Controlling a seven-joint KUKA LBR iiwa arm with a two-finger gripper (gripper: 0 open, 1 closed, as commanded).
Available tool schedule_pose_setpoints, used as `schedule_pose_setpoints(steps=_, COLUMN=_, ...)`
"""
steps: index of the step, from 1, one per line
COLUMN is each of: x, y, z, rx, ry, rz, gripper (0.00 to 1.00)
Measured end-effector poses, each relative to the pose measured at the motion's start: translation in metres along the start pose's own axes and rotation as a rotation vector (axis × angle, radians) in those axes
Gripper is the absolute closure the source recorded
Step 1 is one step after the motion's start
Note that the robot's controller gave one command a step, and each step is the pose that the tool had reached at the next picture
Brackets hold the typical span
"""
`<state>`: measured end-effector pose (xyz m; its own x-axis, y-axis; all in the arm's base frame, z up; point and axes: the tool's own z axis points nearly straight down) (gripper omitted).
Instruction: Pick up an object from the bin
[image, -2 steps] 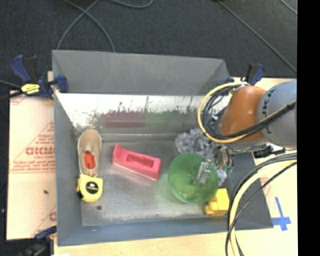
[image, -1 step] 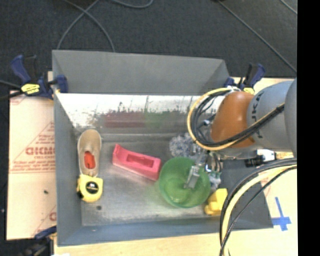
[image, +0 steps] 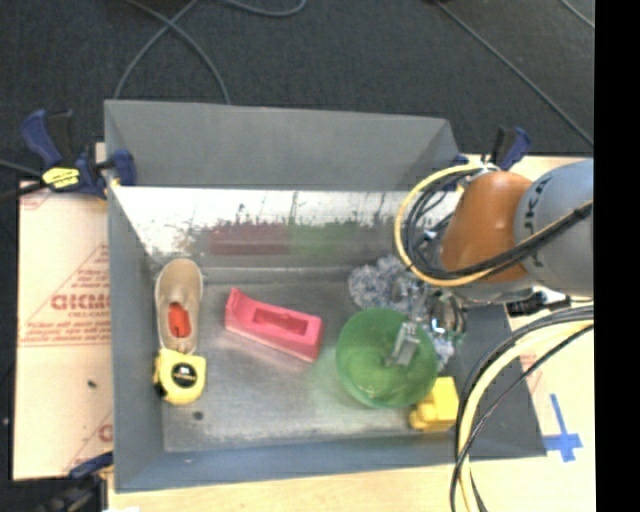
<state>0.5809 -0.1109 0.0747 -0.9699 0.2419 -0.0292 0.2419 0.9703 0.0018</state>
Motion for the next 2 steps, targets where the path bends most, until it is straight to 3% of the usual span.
schedule_pose_setpoints(steps=1, x=-0.0224, y=0.0614, z=-0.0010, rx=-0.001, ry=-0.011, rz=0.204, gripper=1.00)
schedule_pose_setpoints(steps=2, x=-0.0225, y=0.0613, z=-0.0010, rx=-0.001, ry=-0.011, rz=0.203, gripper=1.00)
